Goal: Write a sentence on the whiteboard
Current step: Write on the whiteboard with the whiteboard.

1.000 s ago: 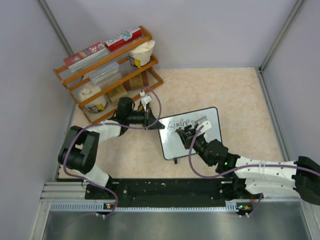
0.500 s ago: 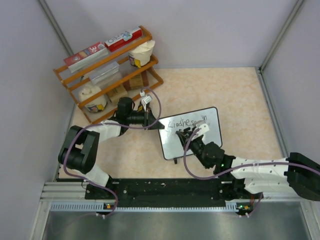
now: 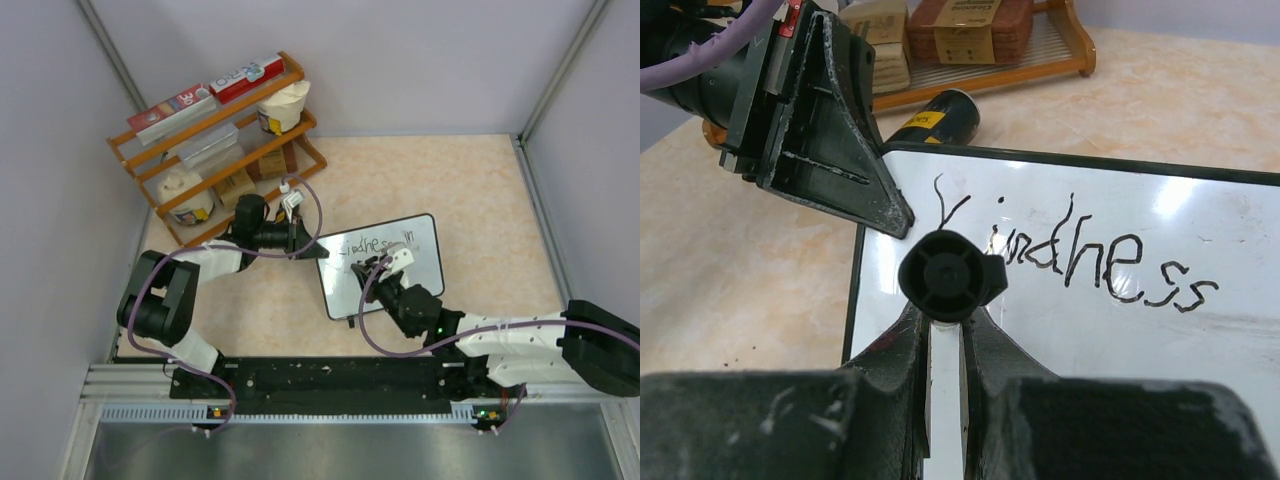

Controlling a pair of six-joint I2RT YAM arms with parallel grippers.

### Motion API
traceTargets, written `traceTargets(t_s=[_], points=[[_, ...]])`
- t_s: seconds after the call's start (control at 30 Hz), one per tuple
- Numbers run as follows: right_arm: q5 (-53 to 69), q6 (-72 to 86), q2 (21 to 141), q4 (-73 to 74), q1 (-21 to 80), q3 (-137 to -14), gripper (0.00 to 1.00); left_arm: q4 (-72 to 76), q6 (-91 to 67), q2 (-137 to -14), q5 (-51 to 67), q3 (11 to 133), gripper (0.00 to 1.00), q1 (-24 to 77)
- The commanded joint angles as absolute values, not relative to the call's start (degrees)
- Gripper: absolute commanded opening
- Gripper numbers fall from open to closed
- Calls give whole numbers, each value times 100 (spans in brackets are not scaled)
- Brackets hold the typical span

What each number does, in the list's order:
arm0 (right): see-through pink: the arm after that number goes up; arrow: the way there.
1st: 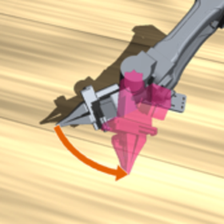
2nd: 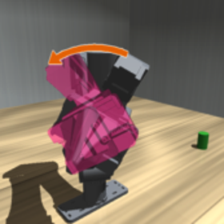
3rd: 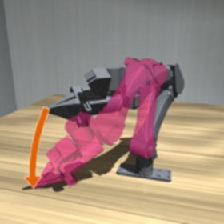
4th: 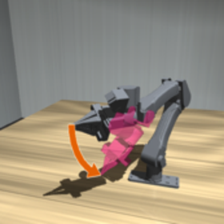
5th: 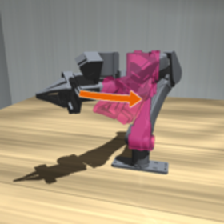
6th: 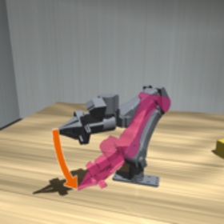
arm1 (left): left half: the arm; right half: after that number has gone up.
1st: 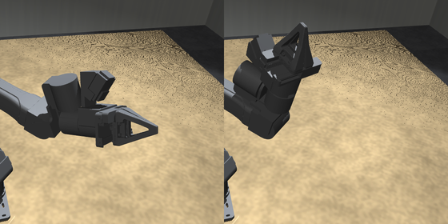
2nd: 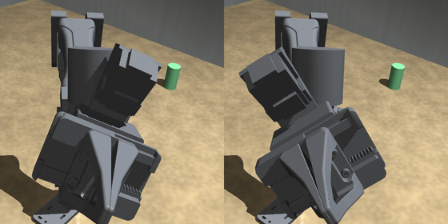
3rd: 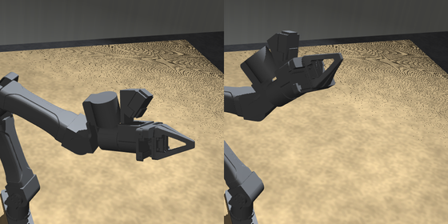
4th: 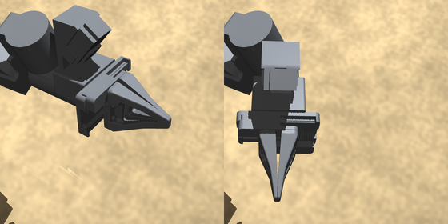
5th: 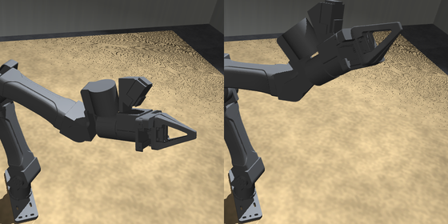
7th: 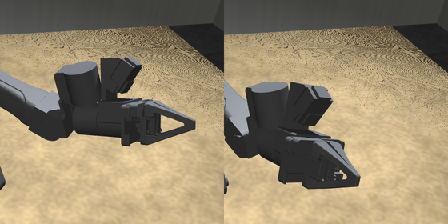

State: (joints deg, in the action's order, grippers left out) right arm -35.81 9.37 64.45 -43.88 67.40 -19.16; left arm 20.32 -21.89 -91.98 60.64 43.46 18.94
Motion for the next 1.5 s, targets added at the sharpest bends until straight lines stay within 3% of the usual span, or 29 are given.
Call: traceTargets(t_s=[0.0,0.7,1.47], points=[[-3621,1037,6539,-4605,6820,-2074,0,1591,-1433,-9431,5484,4219,0,1942],[-3427,1345,6214,-3947,6820,-1934,0,1573,-1433,-9439,5476,4236,0,1942],[-3779,1266,6284,-4166,6820,-2136,0,1564,-1424,-9448,5476,4228,0,1942]])
